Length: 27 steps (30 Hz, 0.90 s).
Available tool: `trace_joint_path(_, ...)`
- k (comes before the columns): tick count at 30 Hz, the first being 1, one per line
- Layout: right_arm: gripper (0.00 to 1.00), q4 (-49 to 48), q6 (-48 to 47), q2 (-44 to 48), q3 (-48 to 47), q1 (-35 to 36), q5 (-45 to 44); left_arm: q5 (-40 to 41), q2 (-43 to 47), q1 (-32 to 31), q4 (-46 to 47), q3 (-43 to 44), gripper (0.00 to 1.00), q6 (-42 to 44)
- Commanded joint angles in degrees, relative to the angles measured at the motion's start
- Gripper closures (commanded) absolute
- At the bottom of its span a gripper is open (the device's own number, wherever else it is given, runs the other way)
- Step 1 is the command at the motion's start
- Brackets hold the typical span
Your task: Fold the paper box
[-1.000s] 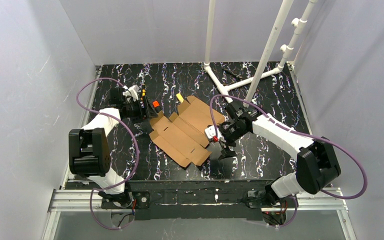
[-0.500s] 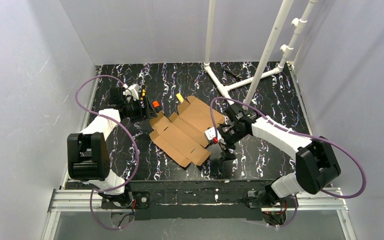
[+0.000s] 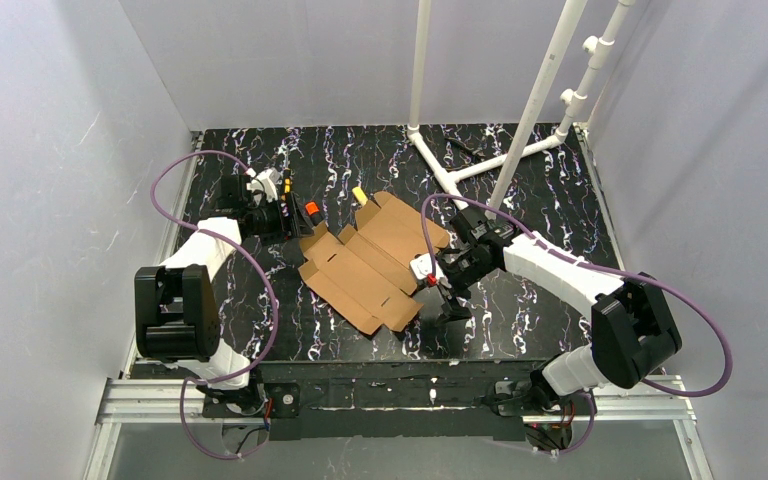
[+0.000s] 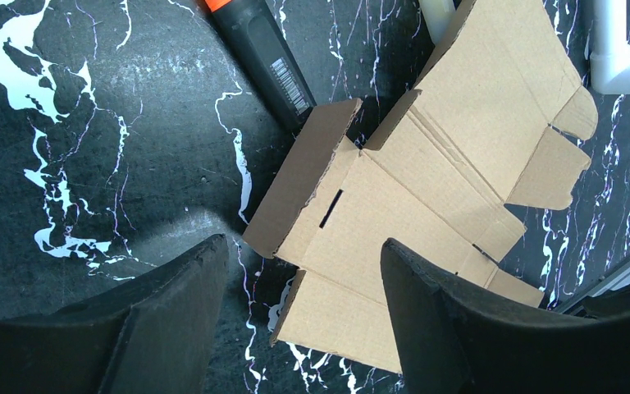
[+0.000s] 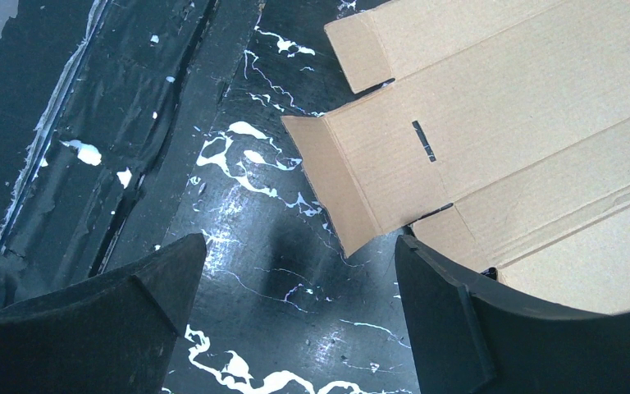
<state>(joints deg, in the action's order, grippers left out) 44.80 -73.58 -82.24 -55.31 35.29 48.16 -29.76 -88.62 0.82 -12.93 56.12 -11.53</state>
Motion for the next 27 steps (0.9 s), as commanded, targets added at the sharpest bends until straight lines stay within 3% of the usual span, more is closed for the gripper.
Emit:
trace_joint_path(1, 0.06, -0.3, -0.2, -0.2, 0.6, 0.2, 1.9, -0.2, 1.8, 0.1, -1.0, 0.8, 0.34, 0.9)
trace_joint_path(9, 0.06, -0.3, -0.3, -0.2, 0.5, 0.2, 2.1, -0.5, 1.8, 0.0, -0.8, 0.7, 0.35, 0.8)
trace_joint_path(15, 0.06, -0.4, -0.7, -0.7, -0.1, 0.7, 0.9, -0.9, 1.9, -2.0, -0.3, 0.1, 0.45, 0.2)
trace_joint_path(21, 0.1, 8.0, -5.7, -7.4, -12.3, 6.0, -3.8, 2.3, 2.4, -3.3, -0.3, -0.8, 0.47, 0.5)
trace_joint_path(27, 0.13, 3.2, -2.9, -9.1, -9.9, 10.8, -5.5, 10.3, 4.6, -6.5, -1.6, -1.1, 0.47, 3.3)
